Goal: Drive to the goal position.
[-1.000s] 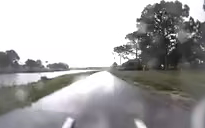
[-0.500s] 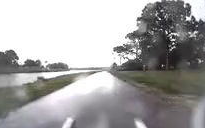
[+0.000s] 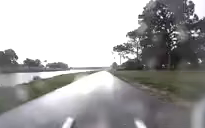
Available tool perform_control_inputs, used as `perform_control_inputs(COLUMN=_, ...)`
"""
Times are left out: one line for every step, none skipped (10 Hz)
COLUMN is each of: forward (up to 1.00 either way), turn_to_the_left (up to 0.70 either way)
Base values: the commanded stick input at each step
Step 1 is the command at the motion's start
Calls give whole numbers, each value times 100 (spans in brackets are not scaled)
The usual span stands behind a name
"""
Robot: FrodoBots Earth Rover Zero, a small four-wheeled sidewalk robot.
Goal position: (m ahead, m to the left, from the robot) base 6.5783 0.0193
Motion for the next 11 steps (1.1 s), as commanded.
perform_control_inputs(forward=100, turn_to_the_left=0)
perform_control_inputs(forward=100, turn_to_the_left=0)
perform_control_inputs(forward=100, turn_to_the_left=0)
perform_control_inputs(forward=100, turn_to_the_left=0)
perform_control_inputs(forward=100, turn_to_the_left=0)
perform_control_inputs(forward=100, turn_to_the_left=0)
perform_control_inputs(forward=100, turn_to_the_left=0)
perform_control_inputs(forward=100, turn_to_the_left=0)
perform_control_inputs(forward=100, turn_to_the_left=0)
perform_control_inputs(forward=100, turn_to_the_left=0)
perform_control_inputs(forward=100, turn_to_the_left=0)
